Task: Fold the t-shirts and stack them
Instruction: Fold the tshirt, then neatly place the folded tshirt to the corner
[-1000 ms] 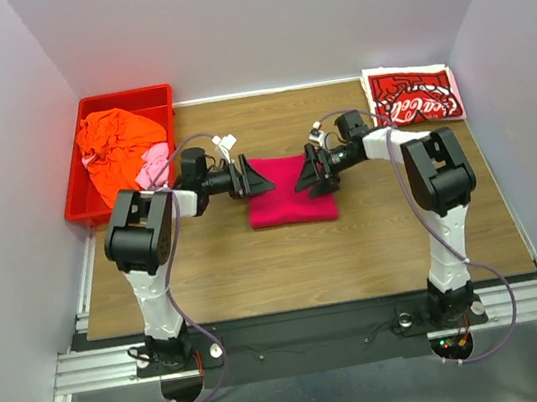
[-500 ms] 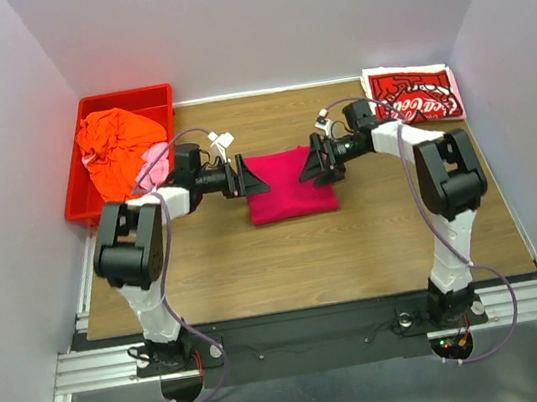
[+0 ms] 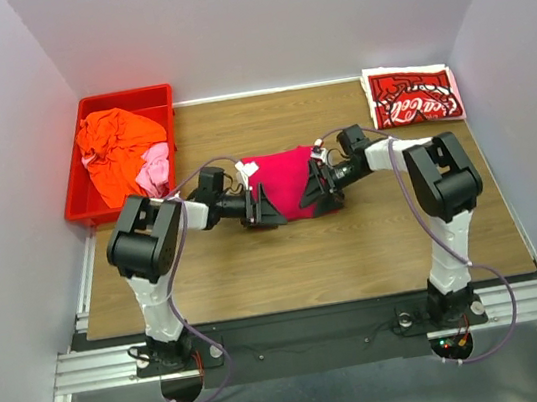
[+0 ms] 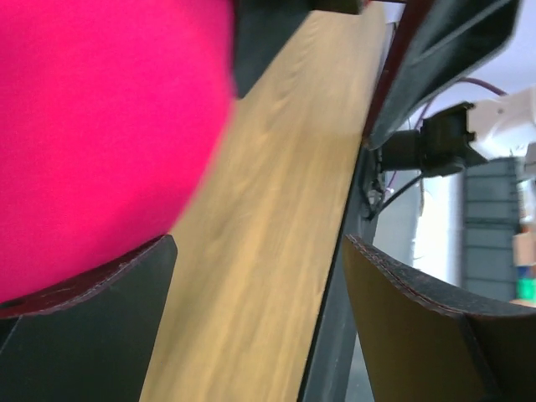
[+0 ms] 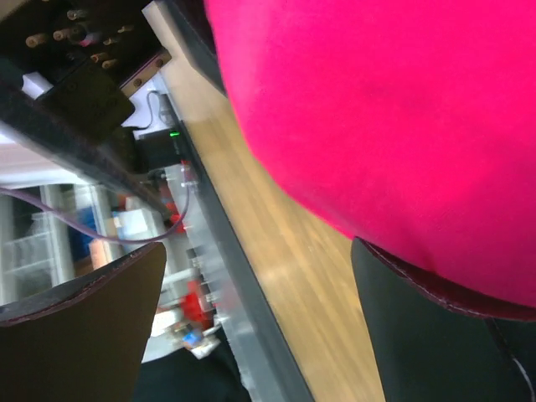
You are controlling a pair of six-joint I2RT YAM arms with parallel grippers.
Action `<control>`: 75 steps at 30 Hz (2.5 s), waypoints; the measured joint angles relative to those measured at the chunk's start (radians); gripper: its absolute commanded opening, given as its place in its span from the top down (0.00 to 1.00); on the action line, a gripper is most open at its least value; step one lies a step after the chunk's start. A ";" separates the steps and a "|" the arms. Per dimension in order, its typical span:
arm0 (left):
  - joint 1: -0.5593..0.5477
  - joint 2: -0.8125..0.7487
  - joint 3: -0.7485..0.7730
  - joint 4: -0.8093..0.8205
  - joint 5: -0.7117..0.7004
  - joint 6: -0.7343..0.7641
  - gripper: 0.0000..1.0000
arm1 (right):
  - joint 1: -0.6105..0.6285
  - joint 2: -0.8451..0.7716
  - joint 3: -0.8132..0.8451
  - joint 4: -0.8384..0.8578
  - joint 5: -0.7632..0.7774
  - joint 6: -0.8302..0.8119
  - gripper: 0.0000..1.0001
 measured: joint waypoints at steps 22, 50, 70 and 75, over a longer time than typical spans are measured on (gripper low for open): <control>0.055 -0.341 0.071 -0.418 -0.222 0.473 0.01 | -0.124 -0.394 -0.146 -0.036 0.068 -0.063 0.05; -0.558 0.045 0.292 -0.319 -0.929 1.382 0.45 | -0.282 -0.362 -0.235 -0.010 0.457 0.164 0.05; -0.449 0.079 0.429 -0.348 -0.727 1.147 1.00 | -0.280 -0.283 -0.452 0.599 0.410 0.534 0.06; -0.432 0.072 0.470 -0.369 -0.673 1.078 1.00 | -0.259 -0.194 -0.436 0.792 0.443 0.672 0.09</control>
